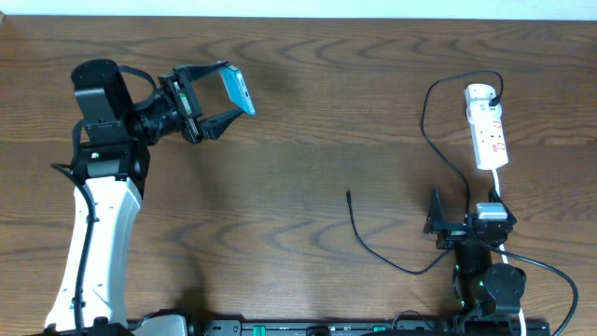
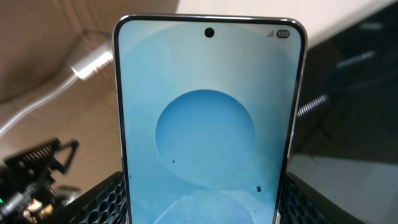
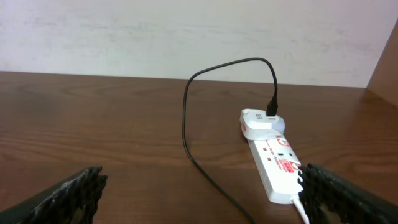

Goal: Plug charger to phone and switch on socket
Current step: 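Lift the phone with the left gripper and tilt it upright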

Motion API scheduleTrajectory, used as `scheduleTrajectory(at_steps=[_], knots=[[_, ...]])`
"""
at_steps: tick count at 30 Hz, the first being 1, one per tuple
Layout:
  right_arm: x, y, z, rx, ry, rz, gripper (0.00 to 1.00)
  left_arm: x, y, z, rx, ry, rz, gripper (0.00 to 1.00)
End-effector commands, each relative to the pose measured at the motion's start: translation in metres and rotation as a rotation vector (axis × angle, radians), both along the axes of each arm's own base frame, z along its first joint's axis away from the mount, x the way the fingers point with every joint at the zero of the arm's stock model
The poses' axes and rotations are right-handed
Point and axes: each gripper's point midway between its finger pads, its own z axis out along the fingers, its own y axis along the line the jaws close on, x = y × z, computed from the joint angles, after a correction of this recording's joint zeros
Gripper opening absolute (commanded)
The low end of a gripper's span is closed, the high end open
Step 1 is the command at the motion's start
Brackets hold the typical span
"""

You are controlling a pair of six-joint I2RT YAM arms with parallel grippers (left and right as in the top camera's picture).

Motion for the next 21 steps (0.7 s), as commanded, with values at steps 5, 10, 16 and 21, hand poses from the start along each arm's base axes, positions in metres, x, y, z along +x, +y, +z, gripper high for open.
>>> scheduleTrajectory(at_steps=[5,10,16,21], knots=[[0.0,0.001,0.0,-0.008,0.0,0.005,0.99,0.002,0.037,-0.06,0.453,-0.061,0.105,0.07],[0.0,0.001,0.0,-0.008,0.0,0.005,0.99,-0.024,0.077,-0.121,0.861,0.087,0.108,0.07],[0.0,0.001,0.0,-0.008,0.0,0.005,0.99,-0.054,0.1,-0.155,1.201,0.184,0.003,0.07],[0.0,0.001,0.0,-0.008,0.0,0.005,0.99,-0.064,0.098,-0.188,1.308,0.261,-0.077,0.07]])
